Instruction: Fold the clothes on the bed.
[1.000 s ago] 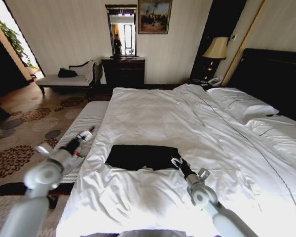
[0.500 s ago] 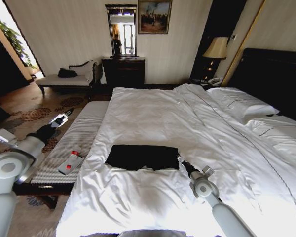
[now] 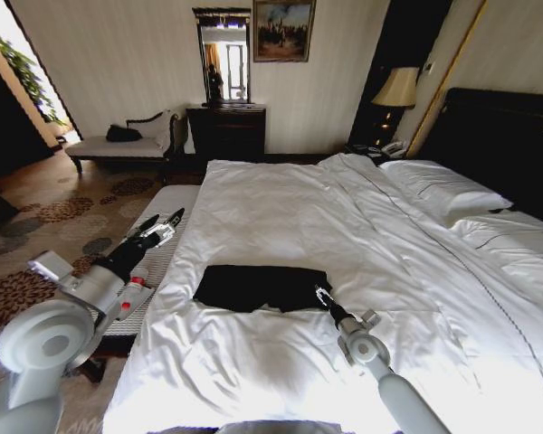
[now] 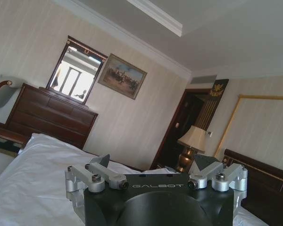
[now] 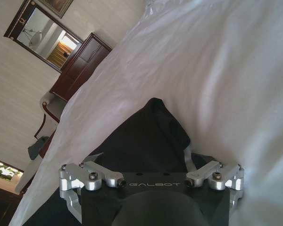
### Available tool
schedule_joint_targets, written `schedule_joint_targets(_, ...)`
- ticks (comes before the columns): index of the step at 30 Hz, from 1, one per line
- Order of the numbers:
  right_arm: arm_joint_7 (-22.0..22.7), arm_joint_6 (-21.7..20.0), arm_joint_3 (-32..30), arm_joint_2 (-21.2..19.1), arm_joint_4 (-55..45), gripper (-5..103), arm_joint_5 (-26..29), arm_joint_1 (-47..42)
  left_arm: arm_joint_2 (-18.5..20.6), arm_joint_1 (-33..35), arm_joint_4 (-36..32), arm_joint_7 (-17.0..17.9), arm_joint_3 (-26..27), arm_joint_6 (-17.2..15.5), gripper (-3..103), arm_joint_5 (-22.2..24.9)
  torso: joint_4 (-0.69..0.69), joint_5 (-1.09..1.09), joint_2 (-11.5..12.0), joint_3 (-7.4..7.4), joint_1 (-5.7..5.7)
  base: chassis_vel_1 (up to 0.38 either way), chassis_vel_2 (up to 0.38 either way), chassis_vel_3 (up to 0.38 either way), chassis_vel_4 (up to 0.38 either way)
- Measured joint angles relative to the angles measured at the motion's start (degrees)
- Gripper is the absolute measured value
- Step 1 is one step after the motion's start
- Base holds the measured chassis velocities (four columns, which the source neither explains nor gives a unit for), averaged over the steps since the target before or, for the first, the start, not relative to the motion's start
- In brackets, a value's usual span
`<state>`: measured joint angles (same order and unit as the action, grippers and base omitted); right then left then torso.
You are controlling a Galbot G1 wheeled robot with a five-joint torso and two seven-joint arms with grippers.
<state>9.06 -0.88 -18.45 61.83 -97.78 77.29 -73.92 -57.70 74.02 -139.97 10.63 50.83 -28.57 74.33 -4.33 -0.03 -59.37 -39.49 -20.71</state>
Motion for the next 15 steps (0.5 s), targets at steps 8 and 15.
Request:
schedule_joint_targets(8, -2.82, 0.24, 0.63, 0.40, 2.84, 100, -0.14, 1.48, 0.54, -1.22, 0.19, 0.38, -0.22, -0.32, 100, 0.93, -0.01, 0.01, 0.00, 0.00, 0.00, 0.000, 0.000, 0.000, 0.000)
schedule_joint_targets(15, -4.00, 0.43, 1.75, 1.03, 5.06, 86, -0.18, 4.49, 1.00, -1.22, 2.75, 1.49, -1.20, -1.28, 100, -2.70, 0.00, 0.00, 0.01, -0.01, -0.01, 0.000, 0.000, 0.000, 0.000)
